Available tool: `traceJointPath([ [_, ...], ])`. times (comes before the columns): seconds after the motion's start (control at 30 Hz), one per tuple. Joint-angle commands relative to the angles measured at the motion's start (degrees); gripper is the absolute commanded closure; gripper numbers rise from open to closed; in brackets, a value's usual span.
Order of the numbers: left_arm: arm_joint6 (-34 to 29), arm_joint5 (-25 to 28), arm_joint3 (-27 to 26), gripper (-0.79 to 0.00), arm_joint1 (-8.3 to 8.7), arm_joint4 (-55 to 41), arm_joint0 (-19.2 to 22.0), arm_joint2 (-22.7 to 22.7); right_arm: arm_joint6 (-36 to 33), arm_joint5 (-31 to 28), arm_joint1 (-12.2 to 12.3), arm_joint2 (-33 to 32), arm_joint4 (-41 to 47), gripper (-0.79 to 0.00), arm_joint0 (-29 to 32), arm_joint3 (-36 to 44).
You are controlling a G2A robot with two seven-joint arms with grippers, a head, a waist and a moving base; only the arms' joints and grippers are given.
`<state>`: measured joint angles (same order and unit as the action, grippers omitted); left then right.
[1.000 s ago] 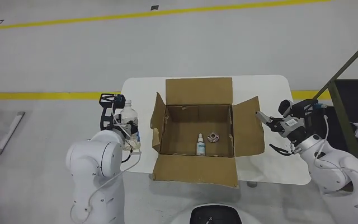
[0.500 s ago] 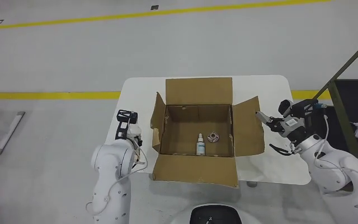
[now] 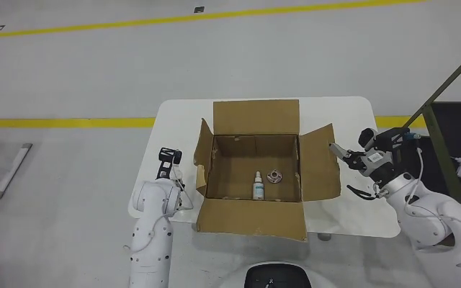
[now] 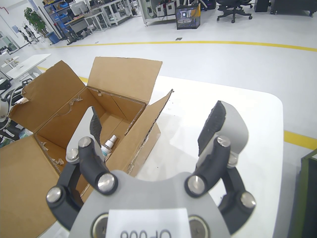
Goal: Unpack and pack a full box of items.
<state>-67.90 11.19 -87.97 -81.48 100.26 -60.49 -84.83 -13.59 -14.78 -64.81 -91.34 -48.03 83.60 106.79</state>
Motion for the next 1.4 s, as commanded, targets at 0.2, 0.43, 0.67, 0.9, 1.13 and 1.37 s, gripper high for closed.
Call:
traceJointPath([
  [0.2, 2.4, -0.6, 7.2, 0.0, -0.11, 1.8, 2.0, 2.5, 0.0, 0.0, 0.0, 0.0, 0.0, -0.785, 0.0, 0.0],
  [0.43, 2.1, -0.2, 8.6, -0.665, -0.22, 1.2, 3.0, 3.8, 0.0, 0.0, 0.0, 0.0, 0.0, -0.785, 0.0, 0.0],
  [0.67, 0.3, 0.9, 7.4, -0.785, -0.19, 0.2, 4.0, 4.2, 0.0, 0.0, 0.0, 0.0, 0.0, -0.785, 0.0, 0.0],
  [0.9, -0.8, 0.5, 5.3, -0.785, -0.02, -1.0, 3.7, 3.4, 0.0, 0.0, 0.0, 0.0, 0.0, -0.785, 0.0, 0.0],
  [1.13, -1.1, -0.5, -0.7, -0.785, 0.3, -2.0, 2.3, 1.7, 0.3, 0.1, 0.0, 0.0, 0.0, -0.785, 0.0, 0.3],
  [1.37, -0.9, -0.4, -7.8, -0.785, 0.96, -3.4, -0.7, -2.2, -1.3, 4.1, -0.2, 0.5, -1.0, -0.785, -0.2, 6.1],
])
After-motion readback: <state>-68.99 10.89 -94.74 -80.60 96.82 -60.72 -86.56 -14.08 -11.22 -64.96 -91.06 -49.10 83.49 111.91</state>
